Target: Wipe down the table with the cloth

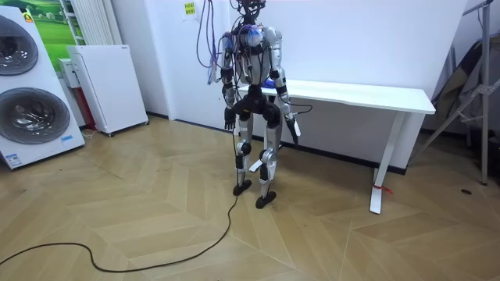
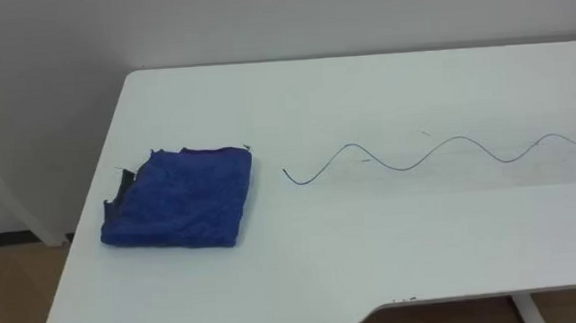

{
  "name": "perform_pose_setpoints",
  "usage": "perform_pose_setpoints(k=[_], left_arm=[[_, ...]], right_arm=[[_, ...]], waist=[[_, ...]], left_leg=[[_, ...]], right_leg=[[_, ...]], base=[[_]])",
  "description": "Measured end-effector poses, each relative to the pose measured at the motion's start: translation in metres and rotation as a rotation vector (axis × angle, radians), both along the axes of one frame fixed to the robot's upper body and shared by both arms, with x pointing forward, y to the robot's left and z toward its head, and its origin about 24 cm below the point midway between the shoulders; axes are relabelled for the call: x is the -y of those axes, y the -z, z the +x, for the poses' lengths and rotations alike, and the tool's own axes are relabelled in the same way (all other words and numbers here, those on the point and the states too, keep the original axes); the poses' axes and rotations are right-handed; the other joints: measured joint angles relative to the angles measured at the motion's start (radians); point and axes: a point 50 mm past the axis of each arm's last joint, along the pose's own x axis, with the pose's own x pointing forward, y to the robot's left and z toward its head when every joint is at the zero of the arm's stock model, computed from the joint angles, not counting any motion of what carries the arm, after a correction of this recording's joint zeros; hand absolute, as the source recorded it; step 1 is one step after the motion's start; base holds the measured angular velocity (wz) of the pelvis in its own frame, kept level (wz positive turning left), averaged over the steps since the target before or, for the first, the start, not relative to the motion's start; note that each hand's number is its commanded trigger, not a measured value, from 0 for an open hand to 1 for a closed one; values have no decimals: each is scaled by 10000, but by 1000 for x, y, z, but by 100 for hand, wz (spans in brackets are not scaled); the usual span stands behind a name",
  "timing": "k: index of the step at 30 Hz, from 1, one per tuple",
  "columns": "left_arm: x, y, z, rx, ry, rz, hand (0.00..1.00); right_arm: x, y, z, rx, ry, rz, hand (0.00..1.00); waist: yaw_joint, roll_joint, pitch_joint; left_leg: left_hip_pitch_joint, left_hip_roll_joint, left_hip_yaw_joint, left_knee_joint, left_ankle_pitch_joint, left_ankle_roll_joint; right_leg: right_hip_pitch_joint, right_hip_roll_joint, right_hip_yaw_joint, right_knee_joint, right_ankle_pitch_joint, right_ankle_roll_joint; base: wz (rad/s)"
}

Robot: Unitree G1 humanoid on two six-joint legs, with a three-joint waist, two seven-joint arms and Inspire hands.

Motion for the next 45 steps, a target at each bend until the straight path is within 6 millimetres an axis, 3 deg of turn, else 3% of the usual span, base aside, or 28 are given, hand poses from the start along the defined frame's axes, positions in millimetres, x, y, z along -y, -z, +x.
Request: perform_pose_setpoints(k=[15, 20, 26, 31, 36, 38, 42, 45], left_arm=[[1, 0, 3, 137, 101, -61, 0], [1, 1, 0, 51, -41, -96, 0], [-4, 0, -4, 61, -484, 41, 0], [-24, -6, -15, 252, -1842, 615, 0], [-39, -11, -15, 531, -1956, 1141, 0], [-45, -13, -13, 629, -1885, 1270, 0], [-46, -14, -5, 864, -1755, 1274, 0], [-45, -14, -2, 915, -1502, 1269, 0]], right_arm=[[-2, 1, 2, 21, -117, 94, 0], [-2, 1, 2, 238, 562, 4, 0], [6, -1, -10, 881, 4514, -541, 0], [34, -10, -19, 2311, 10747, -2075, 0], [63, -22, -18, 3005, 12618, -3754, 0], [75, -29, -5, 3706, 12700, -4278, 0], [105, -60, 62, 6648, 11384, -5312, 0], [111, -96, 114, 9211, 9038, -5931, 0]], waist=[[-6, 39, 6], [-23, 39, 8], [-261, 31, 24], [-1000, -50, 32], [-1243, -273, 62], [-1229, -368, 46], [-1115, -404, 52], [-1016, -371, 41]], left_leg=[[-102, 2, -171, 67, -11, -17], [-64, -1, -150, 35, -10, -17], [84, -9, -192, -22, -10, -16], [93, -7, -193, -31, -10, -17], [4, -24, -174, -9, -9, -15], [-12, -18, -138, -11, -9, -14], [-288, 1, 17, 99, -14, 0], [-399, 20, 96, 131, -13, -1]], right_leg=[[2, 4, -219, 4, 0, 0], [23, 1, -202, 11, 0, 0], [203, 6, -212, -32, 0, 0], [193, -5, -436, -28, 0, 1], [140, -19, -455, -31, 0, 0], [61, -7, -368, 3, 0, 0], [-273, 19, -276, 14, 84, -35], [-376, 38, -233, 11, 104, -40]], base=[[4], [0], [4], [2], [-8], [-16], [-18], [-3]])
